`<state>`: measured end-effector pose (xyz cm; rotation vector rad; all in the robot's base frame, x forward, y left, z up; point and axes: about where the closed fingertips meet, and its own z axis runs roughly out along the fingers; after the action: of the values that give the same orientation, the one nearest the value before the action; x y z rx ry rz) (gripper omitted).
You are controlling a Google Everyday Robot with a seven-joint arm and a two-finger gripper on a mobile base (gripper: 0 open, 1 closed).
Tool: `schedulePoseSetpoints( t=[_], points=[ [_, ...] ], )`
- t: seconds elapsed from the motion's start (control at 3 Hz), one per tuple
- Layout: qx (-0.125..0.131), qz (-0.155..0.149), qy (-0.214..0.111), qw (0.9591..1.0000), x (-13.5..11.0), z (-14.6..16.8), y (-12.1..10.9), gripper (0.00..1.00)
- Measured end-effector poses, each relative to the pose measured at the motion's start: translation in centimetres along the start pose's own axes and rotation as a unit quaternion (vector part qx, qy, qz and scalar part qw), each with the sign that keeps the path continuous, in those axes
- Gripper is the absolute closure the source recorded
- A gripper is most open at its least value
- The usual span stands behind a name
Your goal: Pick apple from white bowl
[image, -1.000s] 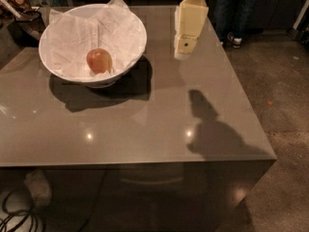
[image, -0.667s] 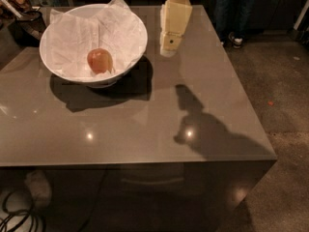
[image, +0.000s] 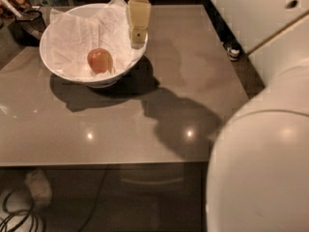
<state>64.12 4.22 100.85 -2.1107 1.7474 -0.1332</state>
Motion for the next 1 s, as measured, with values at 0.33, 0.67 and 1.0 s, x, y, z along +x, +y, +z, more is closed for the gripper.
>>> schedulePoseSetpoints(
  t=[0.33,0.67,1.0],
  points=[
    [0.011,-0.005,-0.011,0.9999,-1.1,0.2,-1.0,0.00],
    [-0.001,-0.010,-0.036,0.9993,-2.5,2.1,-1.6,0.00],
    [-0.037,-0.017,-0.065,0.9971,-5.8,6.3,-3.8,0.00]
  ],
)
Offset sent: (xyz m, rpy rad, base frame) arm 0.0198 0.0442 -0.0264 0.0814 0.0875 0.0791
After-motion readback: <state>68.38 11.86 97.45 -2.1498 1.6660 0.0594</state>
